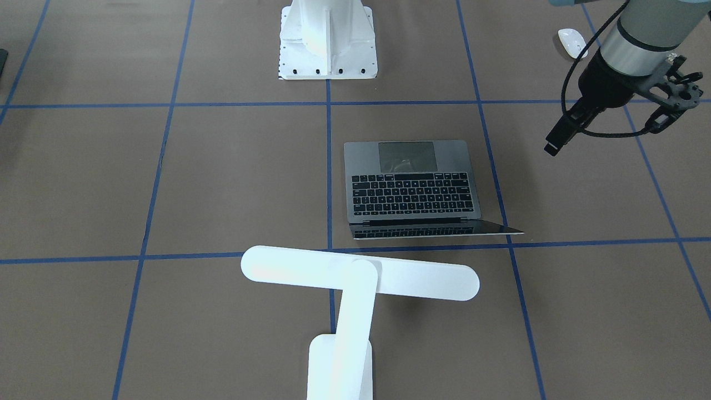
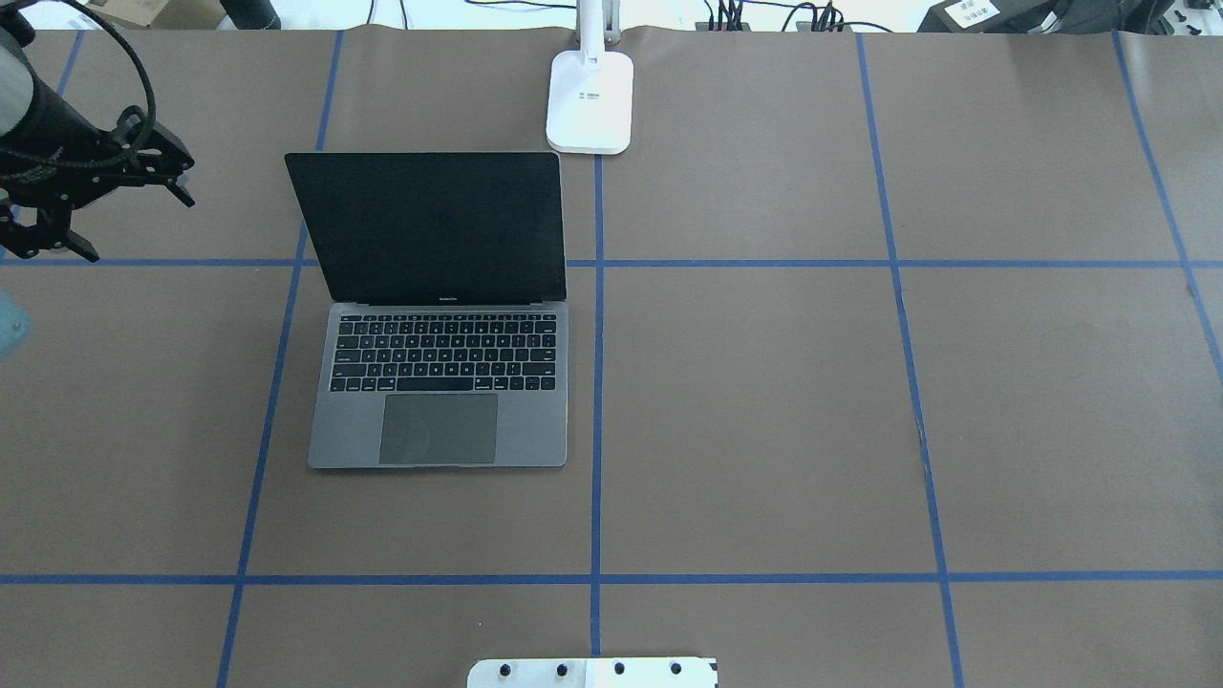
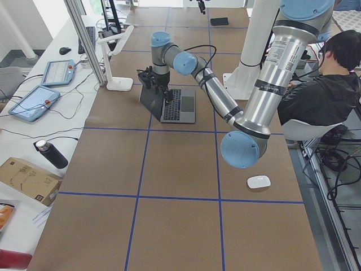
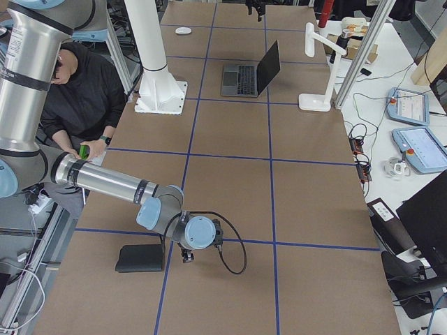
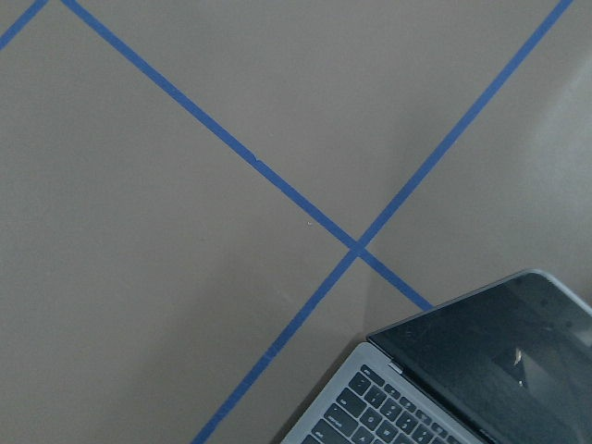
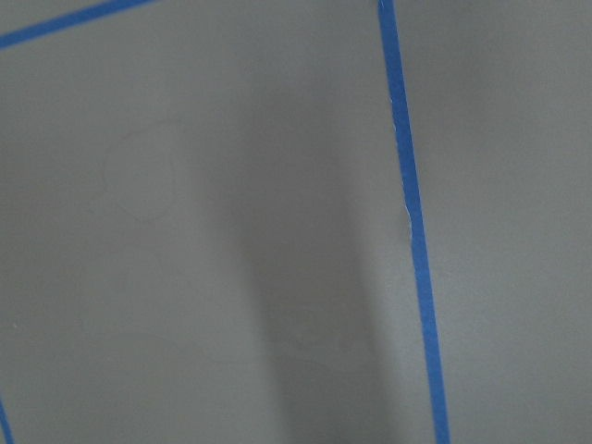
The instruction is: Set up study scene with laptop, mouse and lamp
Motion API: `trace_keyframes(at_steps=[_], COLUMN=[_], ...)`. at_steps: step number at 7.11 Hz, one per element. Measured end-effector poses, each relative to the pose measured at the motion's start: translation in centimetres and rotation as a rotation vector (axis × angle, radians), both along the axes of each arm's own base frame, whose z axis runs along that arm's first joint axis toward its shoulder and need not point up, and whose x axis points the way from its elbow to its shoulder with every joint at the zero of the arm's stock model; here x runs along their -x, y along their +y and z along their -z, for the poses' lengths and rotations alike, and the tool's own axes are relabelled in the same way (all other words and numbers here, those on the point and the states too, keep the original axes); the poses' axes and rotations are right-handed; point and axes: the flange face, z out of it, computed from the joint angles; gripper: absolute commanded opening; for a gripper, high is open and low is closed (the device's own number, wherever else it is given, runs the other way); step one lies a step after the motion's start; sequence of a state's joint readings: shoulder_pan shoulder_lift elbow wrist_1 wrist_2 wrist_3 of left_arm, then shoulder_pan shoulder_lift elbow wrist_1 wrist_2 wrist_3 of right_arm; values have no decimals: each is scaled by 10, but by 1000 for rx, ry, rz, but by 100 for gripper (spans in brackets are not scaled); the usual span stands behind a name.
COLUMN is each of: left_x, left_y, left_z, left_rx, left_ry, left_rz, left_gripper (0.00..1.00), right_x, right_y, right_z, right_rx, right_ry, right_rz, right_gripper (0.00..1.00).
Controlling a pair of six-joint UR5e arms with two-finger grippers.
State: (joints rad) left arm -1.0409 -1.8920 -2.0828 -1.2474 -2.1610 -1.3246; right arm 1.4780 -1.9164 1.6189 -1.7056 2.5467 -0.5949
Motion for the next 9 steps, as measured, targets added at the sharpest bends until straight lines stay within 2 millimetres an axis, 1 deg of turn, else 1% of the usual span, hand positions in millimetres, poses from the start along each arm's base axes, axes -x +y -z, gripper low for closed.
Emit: trace_keyframes(at_steps=[2,3,4,6,8,9], left_x=[3,3,4,5,5,5], left_y=[8,11,12,15,19,19], left_z=[-20,-27,-30,-27,-21,-20], left_rx=[-61,-84,-95,-111,-123,-124], left_ry=[-5,-2,0,6,13,15], left_rz=[-67,-85,-93,-96,-97,-97], left_gripper=[100,100,100,100,100,100], right_x=[20,29,37,47,51,53], right_y=[2,1,3,9,19,23], right_z=[-12,-19,-26,-38,-55,-59], right_rx=[-81,-93,-87,-85,-102,-104], right_ry=[-43,-61,-72,-91,-121,-132], right_rz=[135,178,208,260,315,331], right_gripper=[99,99,99,99,99,99])
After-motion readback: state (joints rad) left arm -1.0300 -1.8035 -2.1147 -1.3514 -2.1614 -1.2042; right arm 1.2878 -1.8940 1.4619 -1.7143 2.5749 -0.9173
